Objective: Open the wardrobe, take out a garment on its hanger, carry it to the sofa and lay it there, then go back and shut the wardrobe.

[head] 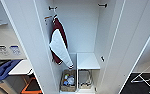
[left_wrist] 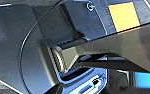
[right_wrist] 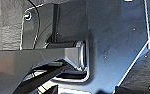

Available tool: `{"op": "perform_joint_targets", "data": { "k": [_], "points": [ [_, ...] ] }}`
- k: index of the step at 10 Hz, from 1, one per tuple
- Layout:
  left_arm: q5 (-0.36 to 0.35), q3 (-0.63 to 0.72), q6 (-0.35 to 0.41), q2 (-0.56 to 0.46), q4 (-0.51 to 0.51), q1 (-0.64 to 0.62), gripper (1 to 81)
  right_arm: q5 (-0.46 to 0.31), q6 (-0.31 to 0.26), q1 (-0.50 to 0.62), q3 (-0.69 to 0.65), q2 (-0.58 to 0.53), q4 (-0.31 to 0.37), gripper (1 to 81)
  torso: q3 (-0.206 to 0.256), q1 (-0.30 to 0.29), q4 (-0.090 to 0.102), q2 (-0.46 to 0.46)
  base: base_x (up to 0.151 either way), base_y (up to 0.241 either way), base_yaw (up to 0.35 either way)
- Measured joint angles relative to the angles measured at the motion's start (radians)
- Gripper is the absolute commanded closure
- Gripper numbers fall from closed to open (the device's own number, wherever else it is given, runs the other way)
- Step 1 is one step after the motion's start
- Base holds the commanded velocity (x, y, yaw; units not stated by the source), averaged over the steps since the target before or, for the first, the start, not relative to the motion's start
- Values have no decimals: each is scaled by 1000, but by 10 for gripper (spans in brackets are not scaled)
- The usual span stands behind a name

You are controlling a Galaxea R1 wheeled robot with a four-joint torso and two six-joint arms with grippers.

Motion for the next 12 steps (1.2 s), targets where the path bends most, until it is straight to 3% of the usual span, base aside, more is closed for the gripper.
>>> {"op": "perform_joint_targets", "data": {
  "k": [9,12],
  "points": [
    [0,0,0,0,0,-7,10,2,0,14,0,0,0,10,0,3,0,0,102,0,0],
    [0,0,0,0,0,-12,10,2,0,16,0,0,0,10,0,4,0,0,27,0,0]
  ]
}}
